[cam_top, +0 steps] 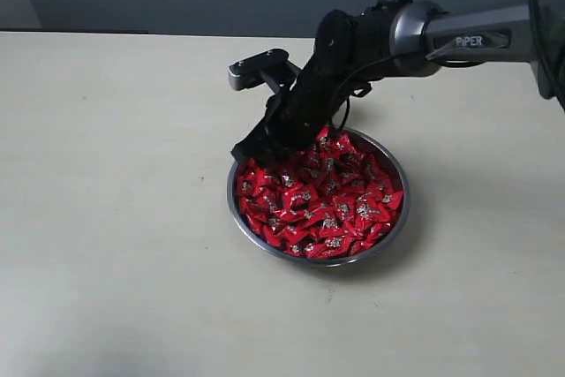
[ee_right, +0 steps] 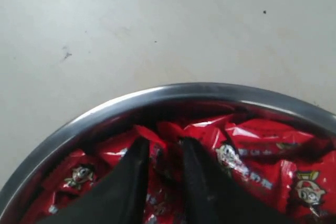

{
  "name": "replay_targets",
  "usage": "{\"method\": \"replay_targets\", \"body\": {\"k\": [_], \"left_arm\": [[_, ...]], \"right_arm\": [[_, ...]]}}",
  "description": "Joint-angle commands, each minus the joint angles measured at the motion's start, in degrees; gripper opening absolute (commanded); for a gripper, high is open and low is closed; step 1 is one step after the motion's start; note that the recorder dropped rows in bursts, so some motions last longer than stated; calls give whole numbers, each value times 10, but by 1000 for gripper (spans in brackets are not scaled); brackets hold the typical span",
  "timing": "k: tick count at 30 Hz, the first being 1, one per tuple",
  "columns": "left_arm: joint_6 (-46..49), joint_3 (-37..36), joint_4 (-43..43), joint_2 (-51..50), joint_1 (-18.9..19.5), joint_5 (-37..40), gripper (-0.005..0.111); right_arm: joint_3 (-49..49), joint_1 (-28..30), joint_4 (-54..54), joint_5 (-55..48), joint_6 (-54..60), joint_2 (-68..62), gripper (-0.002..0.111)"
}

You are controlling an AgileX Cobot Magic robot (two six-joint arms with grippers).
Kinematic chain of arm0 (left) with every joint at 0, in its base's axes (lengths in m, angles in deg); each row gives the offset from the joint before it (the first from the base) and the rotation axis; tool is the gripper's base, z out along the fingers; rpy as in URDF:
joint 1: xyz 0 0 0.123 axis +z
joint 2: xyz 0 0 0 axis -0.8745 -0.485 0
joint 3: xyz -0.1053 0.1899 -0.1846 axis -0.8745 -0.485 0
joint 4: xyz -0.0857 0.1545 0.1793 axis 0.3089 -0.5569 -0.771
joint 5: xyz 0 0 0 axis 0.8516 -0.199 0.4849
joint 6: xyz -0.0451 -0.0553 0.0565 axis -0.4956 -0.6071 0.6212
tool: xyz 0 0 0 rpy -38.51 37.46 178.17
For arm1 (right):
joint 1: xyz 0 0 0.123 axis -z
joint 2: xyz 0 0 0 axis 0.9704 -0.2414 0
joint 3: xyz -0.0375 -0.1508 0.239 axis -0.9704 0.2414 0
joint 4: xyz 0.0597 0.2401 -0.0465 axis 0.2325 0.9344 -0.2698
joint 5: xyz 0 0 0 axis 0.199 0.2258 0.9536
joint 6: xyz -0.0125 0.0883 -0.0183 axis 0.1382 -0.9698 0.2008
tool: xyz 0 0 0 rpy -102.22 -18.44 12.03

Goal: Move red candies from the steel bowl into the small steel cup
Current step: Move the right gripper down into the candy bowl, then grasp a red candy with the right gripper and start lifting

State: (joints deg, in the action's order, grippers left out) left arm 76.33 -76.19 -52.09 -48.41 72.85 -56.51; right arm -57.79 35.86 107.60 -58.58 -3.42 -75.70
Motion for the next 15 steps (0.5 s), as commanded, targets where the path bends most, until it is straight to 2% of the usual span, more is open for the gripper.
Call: {"method": "replay_targets", "body": {"k": [1,12,15], "left_arm": [[-1,-2,-1,3,1,-1,0],[-1,-2,-1,3,1,-1,0],[-1,-2,-1,3,1,-1,0]], "right_arm": [[-13,0,-2,1,3,-3,23],[-20,0,3,-5,3,-17,23],[-20,0,3,-5,3,-17,18]]}}
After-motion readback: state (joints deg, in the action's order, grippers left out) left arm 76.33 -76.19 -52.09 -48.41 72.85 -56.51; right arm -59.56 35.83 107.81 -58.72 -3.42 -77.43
